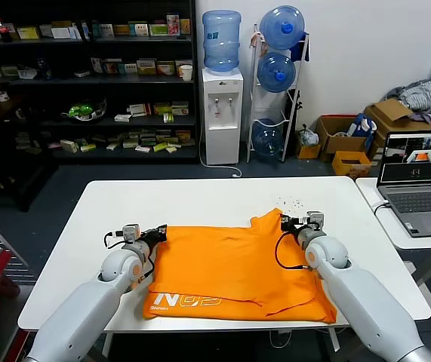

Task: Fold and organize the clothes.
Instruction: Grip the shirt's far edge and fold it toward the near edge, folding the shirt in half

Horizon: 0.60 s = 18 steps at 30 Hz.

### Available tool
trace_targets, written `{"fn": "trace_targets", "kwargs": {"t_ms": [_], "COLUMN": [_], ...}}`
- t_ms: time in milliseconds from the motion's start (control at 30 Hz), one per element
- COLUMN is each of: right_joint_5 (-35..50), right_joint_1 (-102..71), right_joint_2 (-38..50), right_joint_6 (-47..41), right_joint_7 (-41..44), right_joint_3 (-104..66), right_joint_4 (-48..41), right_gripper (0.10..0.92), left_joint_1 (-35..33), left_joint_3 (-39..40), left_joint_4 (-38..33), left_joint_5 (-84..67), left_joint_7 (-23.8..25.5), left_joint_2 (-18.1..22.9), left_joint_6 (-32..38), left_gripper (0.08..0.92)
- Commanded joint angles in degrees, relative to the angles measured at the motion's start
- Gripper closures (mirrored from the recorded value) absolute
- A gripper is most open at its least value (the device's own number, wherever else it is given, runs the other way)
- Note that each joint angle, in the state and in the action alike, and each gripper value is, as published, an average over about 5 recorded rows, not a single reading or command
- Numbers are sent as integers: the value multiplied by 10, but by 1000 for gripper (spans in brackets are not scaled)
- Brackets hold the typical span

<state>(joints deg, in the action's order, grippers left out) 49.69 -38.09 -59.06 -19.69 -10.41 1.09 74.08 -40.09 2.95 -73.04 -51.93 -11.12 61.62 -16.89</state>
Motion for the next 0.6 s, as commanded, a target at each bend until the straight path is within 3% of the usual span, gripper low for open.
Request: {"fn": "trace_targets", "kwargs": {"t_ms": [33,600], "right_joint_5": [7,36], "right_joint_1": [-49,-224], "right_joint_2": [29,117], "right_joint_6": [45,19], "right_joint_7": [-5,-34], "right_joint_3": [-25,-97], "right_joint_4": [64,261], "right_gripper": [901,901], "left_joint_1": [-25,-162], "left_joint_3": [-21,-72], "left_joint_4": [-73,-271], "left_joint_5": [5,-24], "left_joint_7": [-5,-54], "left_joint_2": [-13,-89], "left_joint_6": [12,-4], "left_gripper": [909,909]}}
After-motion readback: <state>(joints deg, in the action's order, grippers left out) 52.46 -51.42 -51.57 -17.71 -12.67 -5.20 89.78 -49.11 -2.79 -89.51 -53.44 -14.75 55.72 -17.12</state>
